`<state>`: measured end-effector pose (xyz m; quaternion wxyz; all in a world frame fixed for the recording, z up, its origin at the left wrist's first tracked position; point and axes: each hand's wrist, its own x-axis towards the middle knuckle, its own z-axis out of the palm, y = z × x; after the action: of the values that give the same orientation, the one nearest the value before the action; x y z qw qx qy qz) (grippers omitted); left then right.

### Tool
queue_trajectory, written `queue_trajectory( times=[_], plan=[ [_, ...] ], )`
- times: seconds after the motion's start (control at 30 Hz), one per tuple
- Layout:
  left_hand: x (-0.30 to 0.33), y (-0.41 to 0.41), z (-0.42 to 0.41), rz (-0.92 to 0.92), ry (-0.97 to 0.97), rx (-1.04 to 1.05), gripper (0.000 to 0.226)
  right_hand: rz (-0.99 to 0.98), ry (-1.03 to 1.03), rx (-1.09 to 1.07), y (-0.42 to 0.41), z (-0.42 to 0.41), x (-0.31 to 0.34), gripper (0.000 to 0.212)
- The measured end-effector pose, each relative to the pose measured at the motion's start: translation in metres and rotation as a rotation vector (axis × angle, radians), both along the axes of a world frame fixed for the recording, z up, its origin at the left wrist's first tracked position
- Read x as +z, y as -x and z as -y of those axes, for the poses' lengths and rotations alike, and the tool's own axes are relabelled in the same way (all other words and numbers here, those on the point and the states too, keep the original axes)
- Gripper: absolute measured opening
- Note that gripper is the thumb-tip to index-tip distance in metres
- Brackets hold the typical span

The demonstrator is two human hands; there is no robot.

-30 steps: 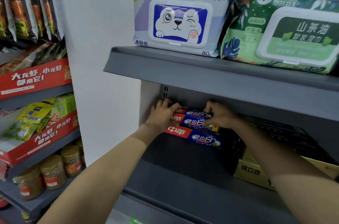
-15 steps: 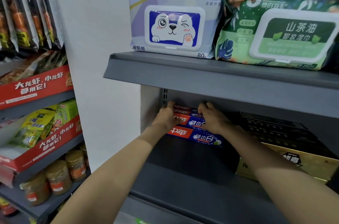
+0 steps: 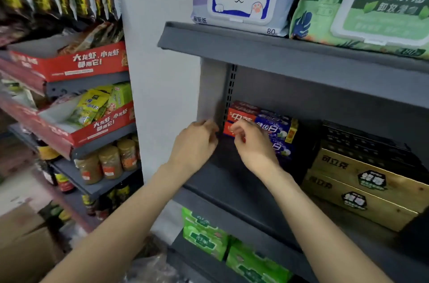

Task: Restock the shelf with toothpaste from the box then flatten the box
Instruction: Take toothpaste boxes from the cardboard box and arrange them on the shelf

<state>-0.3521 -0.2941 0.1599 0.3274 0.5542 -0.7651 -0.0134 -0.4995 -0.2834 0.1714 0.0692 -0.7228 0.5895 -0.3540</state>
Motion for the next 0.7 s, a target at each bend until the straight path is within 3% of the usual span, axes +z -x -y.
queue_trajectory(
  times=[0.17, 0.37, 0.7],
  plan=[
    [-0.019, -0.064, -0.068, -0.147, -0.135, 0.097, 0.014, 0.005, -0.068, 0.217, -0.065, -0.043, -0.023, 0.027],
    [-0.055, -0.153, -0.146, -0.117, -0.165, 0.265, 0.015, -0.103, -0.238, 0.359, -0.154, -0.106, -0.060, 0.021],
    [-0.136, -0.341, -0.291, 0.047, -0.574, 0.588, 0.018, -0.169, -0.458, 0.501, -0.342, -0.226, -0.149, 0.015]
  ],
)
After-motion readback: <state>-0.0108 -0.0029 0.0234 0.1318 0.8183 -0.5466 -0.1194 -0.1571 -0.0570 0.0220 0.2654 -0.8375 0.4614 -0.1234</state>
